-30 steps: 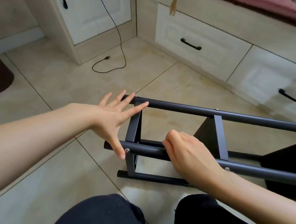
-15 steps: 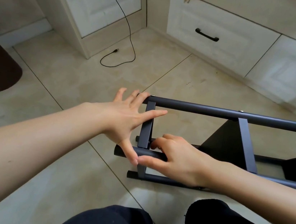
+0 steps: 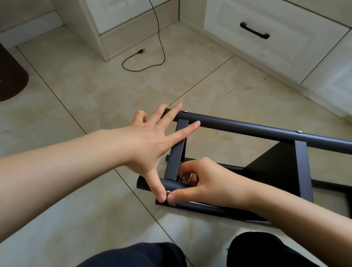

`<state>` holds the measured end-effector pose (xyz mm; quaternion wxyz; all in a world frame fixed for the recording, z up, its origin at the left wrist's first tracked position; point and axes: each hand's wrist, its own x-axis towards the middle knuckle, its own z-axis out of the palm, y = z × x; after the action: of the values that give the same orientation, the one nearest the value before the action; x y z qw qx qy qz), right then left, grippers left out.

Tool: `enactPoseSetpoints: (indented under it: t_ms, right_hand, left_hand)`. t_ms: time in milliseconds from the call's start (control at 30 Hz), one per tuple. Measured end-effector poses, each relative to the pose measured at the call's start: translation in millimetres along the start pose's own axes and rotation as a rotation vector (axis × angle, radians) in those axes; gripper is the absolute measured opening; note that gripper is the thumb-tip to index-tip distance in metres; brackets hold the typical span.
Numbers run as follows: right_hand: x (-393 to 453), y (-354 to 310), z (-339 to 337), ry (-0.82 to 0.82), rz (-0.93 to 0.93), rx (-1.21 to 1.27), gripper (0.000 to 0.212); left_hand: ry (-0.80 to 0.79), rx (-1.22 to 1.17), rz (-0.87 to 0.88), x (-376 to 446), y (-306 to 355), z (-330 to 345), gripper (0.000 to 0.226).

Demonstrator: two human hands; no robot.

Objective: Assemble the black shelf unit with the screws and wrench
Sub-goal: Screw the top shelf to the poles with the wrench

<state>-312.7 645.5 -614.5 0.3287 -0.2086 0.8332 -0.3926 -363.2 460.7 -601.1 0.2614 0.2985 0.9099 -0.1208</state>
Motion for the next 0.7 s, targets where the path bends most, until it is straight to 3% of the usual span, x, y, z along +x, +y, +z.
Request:
enactPoseSetpoints:
  t_ms: [167,367,500,700]
  right_hand:
    - [-4,0,6,0.066,-0.026,-0.107,0.059]
    - [-13,1,13,0.188,-0.058,-0.324,0.054]
    - [-22,2,17,0.299,-0.128,-0.487,0.056]
    - [-37,4,17,0.280,-0.214,-0.721,0.057]
  left_hand:
    - [0.042,0.037,0.013,0,0,-2,0.153]
    - [-0.014,0.055,0.009,2,0,-5,0.148]
    - [0.078,0.067,0.052,1,1,-6,0.151]
    - [0.129,0.019,0.066,-8,13,6,0.146]
